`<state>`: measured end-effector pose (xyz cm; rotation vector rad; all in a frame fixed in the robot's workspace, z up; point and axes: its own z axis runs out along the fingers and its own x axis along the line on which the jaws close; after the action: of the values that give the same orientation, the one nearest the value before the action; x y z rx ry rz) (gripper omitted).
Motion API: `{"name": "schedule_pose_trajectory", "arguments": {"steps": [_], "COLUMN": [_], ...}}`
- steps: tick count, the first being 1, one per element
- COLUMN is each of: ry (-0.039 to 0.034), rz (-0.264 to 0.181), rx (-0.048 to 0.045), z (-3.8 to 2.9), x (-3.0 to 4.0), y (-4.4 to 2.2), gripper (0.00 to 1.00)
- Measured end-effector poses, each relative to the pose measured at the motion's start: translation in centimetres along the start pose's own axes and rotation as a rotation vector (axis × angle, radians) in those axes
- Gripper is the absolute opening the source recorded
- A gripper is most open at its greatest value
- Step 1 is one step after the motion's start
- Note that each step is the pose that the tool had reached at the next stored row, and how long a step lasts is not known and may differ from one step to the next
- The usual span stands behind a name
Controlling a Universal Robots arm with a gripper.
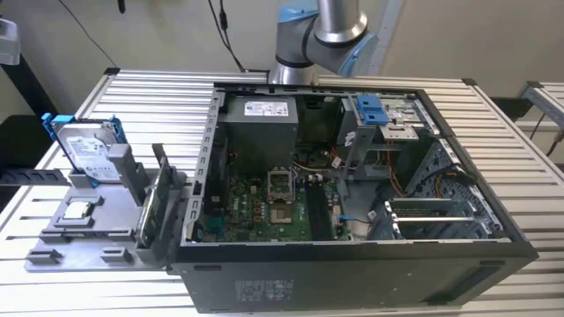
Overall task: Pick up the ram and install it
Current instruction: 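Pick up the ram and move it above insertion slot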
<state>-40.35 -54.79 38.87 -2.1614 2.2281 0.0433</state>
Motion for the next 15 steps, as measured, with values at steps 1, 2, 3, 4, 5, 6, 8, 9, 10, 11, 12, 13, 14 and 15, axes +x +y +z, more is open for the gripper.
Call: {"name": "schedule_pose_trajectory", "arguments": {"steps": [1, 2, 3, 4, 5, 6, 8, 9, 10, 11, 12, 13, 14, 15], "ry": [0.0, -0.0001, -0.0001, -0.0002, -0.0001, -0.0001, -0.0001, -0.0004, -0.0012, -0.0016, -0.0021, -0.0024, -0.0025, -0.0027], "rz": [0.0, 0.0, 0.0, 0.0, 0.0, 0.0, 0.0, 0.0, 0.0, 0.0, 0.0, 0.0, 0.0, 0.0], "rx": [0.0, 0.0, -0.0001, 0.0, -0.0001, 0.0, -0.0001, -0.0002, -0.0001, 0.0, 0.0, 0.0, -0.0001, -0.0001], "z": [-0.08, -0.16, -0.25, -0.32, -0.39, -0.47, -0.73, -0.92, -1.14, -1.36, -1.57, -1.76, -1.94, -2.11], "x": [0.0, -0.01, -0.01, -0.02, -0.02, -0.02, -0.04, -0.05, -0.05, -0.06, -0.07, -0.08, -0.09, -0.1], "y": [0.0, 0.0, 0.0, 0.0, 0.0, 0.0, 0.0, 0.0, -0.01, -0.01, -0.01, -0.01, -0.01, -0.01], "gripper": [0.14, 0.14, 0.14, 0.14, 0.14, 0.14, 0.14, 0.14, 0.14, 0.14, 0.14, 0.14, 0.14, 0.14]}}
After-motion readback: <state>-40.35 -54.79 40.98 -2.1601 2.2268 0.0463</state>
